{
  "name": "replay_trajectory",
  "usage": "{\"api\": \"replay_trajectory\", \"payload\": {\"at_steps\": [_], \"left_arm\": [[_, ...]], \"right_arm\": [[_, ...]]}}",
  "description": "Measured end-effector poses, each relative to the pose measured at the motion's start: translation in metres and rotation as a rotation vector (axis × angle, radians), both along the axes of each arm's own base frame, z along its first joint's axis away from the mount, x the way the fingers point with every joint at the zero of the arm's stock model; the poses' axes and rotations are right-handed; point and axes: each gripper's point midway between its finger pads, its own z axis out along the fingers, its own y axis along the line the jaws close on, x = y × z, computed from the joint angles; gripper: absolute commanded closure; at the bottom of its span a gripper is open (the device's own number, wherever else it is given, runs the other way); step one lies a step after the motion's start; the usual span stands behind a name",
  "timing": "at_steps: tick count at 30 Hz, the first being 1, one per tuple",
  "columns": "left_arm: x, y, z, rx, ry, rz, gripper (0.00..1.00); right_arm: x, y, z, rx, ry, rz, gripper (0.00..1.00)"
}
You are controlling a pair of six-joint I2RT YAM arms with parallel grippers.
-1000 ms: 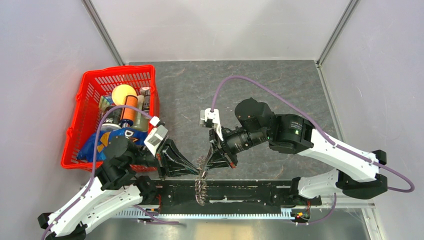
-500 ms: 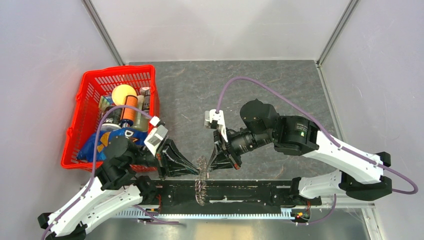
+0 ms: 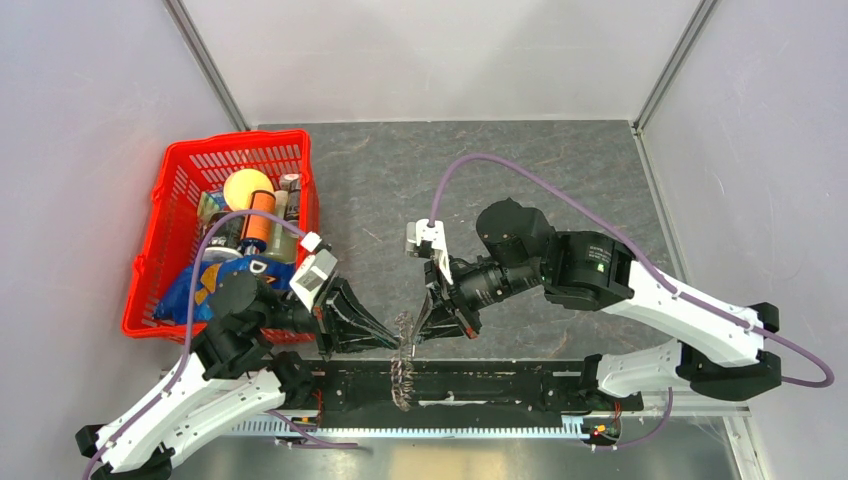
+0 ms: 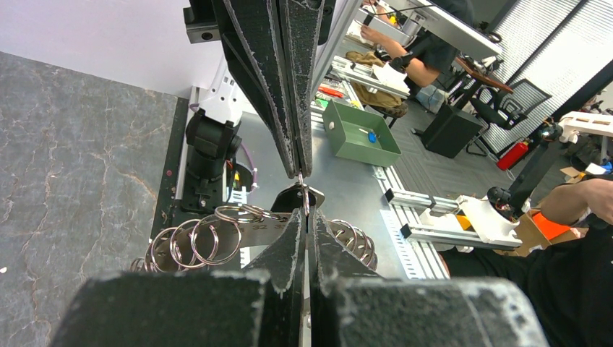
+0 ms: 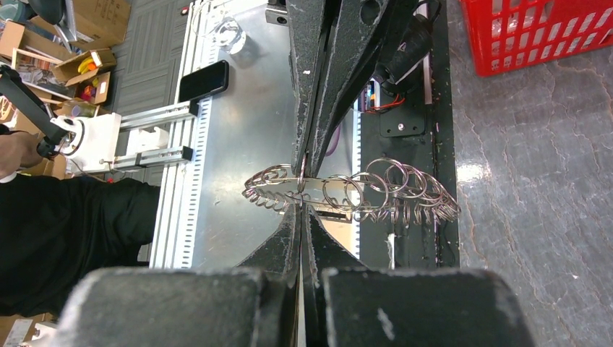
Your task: Put the keys on the keyring
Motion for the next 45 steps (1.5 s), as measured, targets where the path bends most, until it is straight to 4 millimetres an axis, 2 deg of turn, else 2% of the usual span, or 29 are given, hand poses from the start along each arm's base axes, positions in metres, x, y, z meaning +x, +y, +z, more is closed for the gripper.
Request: {"api": "replay_trajectory", "payload": {"at_steps": [25,45], "left_arm": [[0.0,0.0,0.0,0.0,0.0,0.0,0.98],[0.0,0.0,-0.0001,0.0,0.0,0.0,0.98]], "right_arm": [[0.0006,0.0035,-0.0042,-0.013,0.005,0.005,1.0],[-0.0006,-0.0003,0.0009,0.003,-0.001,0.004,1.0]]}}
